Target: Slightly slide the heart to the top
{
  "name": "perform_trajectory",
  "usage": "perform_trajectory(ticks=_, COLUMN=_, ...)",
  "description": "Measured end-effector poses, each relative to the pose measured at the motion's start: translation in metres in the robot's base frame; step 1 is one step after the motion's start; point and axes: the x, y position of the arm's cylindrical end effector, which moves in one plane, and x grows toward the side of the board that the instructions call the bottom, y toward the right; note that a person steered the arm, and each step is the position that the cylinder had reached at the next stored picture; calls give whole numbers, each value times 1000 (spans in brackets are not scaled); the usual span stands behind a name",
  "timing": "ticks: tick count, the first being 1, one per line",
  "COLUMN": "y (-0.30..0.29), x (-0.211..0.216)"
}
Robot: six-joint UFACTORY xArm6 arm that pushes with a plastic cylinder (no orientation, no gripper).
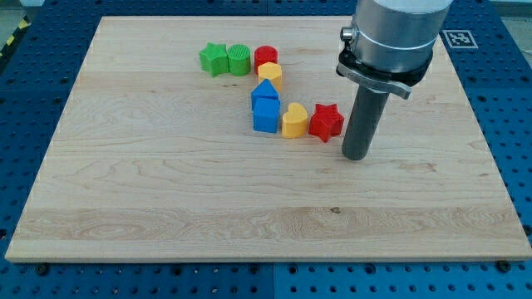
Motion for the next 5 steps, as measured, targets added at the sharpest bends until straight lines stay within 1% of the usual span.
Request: perform_trajectory(ticks=5, y=-6, x=4)
